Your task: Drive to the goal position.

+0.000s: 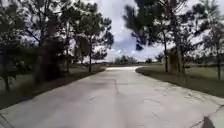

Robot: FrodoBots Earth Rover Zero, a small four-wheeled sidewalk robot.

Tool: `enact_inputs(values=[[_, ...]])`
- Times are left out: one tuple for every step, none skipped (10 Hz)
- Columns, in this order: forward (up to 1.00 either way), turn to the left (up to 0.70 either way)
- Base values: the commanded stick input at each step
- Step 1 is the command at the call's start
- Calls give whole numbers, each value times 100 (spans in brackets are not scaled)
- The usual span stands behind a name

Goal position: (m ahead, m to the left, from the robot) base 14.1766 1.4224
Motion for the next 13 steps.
enact_inputs(values=[[85,0],[85,0],[85,0],[85,0],[85,0],[85,0],[85,0],[85,0],[85,0],[85,0],[85,0],[85,0],[85,0]])
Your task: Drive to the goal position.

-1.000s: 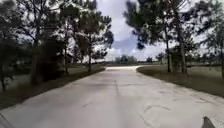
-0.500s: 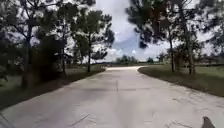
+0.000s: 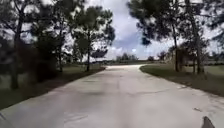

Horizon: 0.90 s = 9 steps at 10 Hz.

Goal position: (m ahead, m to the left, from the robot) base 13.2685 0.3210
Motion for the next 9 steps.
enact_inputs(values=[[85,0],[85,0],[85,0],[85,0],[85,0],[85,0],[85,0],[85,0],[85,0]])
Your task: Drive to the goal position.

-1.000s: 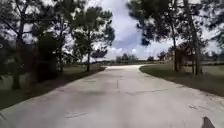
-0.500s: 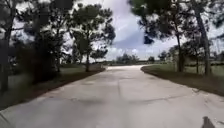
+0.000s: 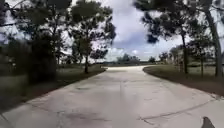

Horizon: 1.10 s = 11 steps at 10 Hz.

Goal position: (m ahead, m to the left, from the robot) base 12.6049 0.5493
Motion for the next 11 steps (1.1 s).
enact_inputs(values=[[85,0],[85,0],[85,0],[85,0],[85,0],[85,0],[85,-20],[85,-34],[85,-34],[85,-16],[85,0]])
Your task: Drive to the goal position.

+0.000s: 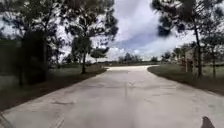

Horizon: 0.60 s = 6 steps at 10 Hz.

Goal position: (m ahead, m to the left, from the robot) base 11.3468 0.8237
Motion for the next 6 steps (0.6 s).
enact_inputs(values=[[85,0],[85,0],[85,0],[85,0],[85,0],[85,0]])
